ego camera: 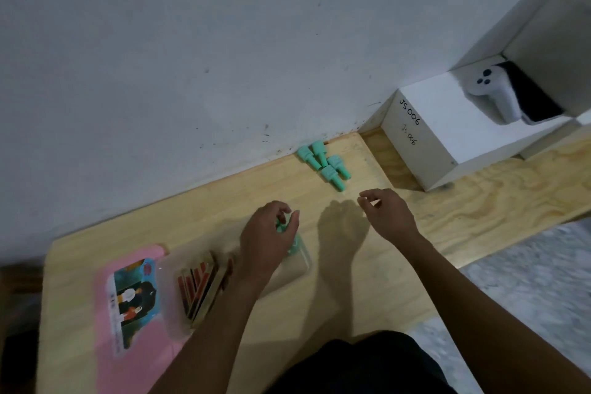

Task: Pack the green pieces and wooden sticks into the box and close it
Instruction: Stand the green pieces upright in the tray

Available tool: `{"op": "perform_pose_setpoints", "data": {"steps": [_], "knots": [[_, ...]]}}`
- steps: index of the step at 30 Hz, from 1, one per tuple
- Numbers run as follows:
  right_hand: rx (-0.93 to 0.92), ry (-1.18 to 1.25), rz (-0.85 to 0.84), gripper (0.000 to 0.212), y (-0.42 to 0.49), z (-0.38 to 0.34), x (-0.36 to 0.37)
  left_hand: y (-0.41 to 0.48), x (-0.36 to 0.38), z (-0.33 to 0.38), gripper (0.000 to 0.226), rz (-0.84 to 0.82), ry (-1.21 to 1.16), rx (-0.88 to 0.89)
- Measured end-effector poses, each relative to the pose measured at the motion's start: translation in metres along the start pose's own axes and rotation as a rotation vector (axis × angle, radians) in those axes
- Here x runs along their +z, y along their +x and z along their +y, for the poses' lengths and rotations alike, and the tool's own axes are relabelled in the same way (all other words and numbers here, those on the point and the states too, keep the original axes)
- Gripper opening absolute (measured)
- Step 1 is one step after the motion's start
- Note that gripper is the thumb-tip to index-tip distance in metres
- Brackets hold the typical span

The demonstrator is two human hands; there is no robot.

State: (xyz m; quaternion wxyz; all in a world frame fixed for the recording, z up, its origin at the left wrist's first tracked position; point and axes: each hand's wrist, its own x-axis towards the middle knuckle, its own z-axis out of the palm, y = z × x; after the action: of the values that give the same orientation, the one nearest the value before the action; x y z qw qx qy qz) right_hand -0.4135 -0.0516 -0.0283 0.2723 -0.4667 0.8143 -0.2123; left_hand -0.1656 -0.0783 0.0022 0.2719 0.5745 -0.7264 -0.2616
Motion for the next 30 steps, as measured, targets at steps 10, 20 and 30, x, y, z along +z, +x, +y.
{"op": "perform_pose_setpoints", "data": {"steps": [10,20,30], "knots": [[0.055,-0.022,-0.073,0.027,0.089,-0.002,0.011,0.117,0.078,0.036,0.050,-0.626,0.530,0.210],[0.033,-0.174,-0.138,0.036,0.114,-0.009,0.029,0.136,0.115,0.029,0.040,-0.612,0.686,0.323],[0.043,-0.139,-0.123,0.032,0.094,-0.003,0.020,0.127,0.104,0.017,0.027,-0.511,0.484,0.247]]}}
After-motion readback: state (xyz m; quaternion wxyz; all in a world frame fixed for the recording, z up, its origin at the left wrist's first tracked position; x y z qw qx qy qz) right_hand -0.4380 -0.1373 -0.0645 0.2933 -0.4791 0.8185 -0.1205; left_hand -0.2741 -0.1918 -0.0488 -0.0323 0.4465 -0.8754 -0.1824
